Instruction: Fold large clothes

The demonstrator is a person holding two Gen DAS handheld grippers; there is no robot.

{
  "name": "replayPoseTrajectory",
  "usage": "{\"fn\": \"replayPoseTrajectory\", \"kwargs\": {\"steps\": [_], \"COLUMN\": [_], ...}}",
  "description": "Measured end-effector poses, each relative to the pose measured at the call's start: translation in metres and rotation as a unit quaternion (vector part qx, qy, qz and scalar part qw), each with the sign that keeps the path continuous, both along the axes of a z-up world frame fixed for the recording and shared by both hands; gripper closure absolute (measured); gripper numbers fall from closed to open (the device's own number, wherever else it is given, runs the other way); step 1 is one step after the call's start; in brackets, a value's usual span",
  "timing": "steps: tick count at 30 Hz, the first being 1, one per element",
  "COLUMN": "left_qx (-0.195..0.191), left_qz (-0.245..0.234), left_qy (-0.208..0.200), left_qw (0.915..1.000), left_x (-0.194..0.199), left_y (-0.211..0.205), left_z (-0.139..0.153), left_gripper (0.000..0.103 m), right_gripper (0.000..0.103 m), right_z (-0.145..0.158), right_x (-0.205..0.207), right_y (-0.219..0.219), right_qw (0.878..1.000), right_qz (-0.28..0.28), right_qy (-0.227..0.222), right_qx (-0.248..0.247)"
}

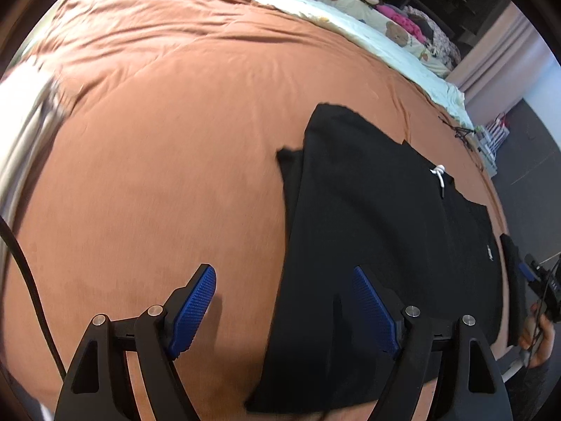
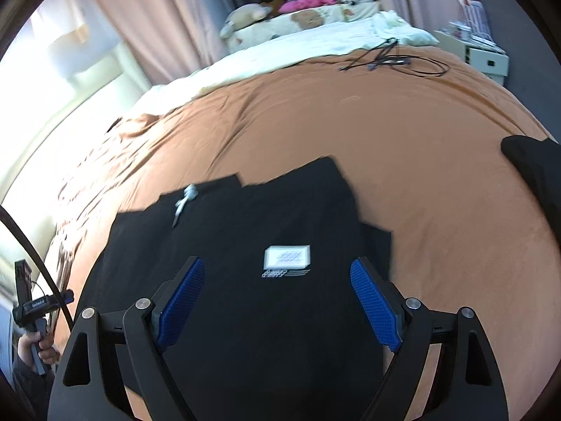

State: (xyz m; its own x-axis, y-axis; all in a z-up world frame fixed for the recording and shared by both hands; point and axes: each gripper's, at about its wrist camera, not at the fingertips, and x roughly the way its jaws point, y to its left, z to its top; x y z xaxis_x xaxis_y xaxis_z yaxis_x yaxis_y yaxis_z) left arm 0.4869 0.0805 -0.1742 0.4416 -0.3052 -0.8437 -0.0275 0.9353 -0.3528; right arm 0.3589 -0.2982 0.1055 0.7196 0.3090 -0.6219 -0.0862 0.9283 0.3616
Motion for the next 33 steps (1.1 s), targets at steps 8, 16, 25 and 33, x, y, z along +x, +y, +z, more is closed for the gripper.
{"fn": "replayPoseTrajectory", "kwargs": {"steps": [8, 16, 25, 33], "left_qx": [-0.042, -0.099, -0.132, -0.136], "left_qz": [0.015, 0.025, 0.019, 0.023], "left_qy": [-0.001, -0.005, 0.010, 0.018], "left_qw": [0.9990, 0.9948, 0.9910, 0.9903], "left_x": [-0.050, -0.082, -0.085, -0.078], "left_y": [0.016, 0.029, 0.025, 0.023], "left_z": [-0.007, -0.016, -0.028, -0.036], "left_gripper": [0.022, 0.028, 0.041, 0.042], "right_gripper": [0.019, 0.019, 0.019, 0.062], "right_z": [0.017, 0.033, 0.017, -0.034], "right_x": [-0.022, -0.034, -0.037, 0.002], "right_y": [0.032, 0.076, 0.144, 0.166], "right_qw": [0.999, 0.996, 0.985, 0.975], "right_qz": [0.039, 0.066, 0.127, 0.119], "right_qy": [0.012, 0.016, 0.057, 0.130], "right_qx": [-0.008, -0.054, -0.105, -0.133]}}
